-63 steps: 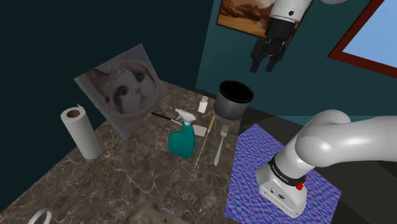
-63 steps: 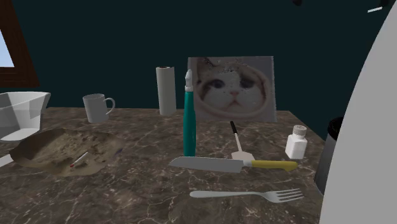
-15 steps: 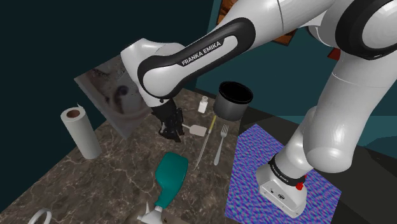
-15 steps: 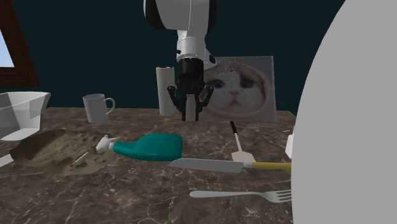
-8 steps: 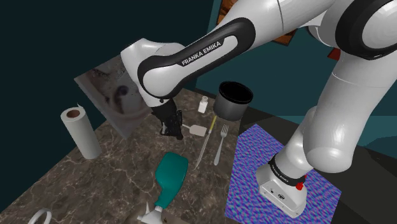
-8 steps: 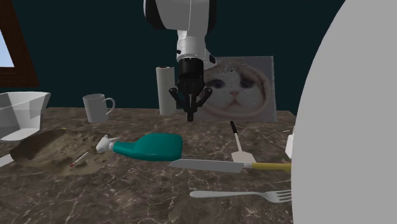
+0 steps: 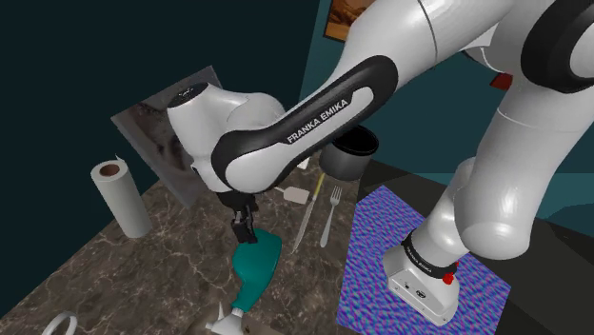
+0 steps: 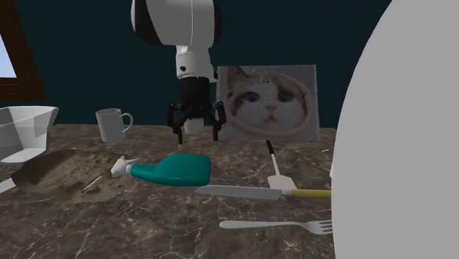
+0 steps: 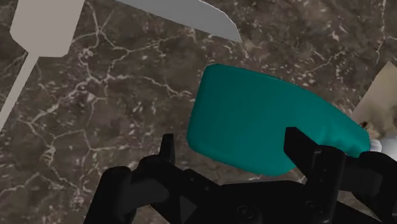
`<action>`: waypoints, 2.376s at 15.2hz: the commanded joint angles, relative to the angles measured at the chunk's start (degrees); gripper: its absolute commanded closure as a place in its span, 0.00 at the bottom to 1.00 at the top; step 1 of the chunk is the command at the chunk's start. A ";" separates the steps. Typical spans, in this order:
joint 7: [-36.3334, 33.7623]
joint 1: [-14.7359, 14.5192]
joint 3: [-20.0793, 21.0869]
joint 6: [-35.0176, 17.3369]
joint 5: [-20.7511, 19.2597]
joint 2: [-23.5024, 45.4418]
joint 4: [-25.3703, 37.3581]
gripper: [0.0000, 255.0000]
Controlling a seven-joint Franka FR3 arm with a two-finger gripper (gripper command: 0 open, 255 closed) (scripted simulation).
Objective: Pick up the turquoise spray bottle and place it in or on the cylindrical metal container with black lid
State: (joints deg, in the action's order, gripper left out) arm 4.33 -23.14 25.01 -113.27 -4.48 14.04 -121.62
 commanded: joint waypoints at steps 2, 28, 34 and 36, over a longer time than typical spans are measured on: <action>9.00 -1.41 3.13 -8.61 -1.70 -1.11 -4.10 0.00; 29.56 -5.92 8.34 -41.32 -10.40 -0.11 -20.62 1.00; 29.71 -5.81 8.33 -41.36 -10.35 -0.16 -20.71 1.00; 29.54 -5.91 8.34 -41.33 -10.43 -0.10 -20.62 1.00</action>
State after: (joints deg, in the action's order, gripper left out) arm 33.88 -29.15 33.49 -154.40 -14.93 13.70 -142.22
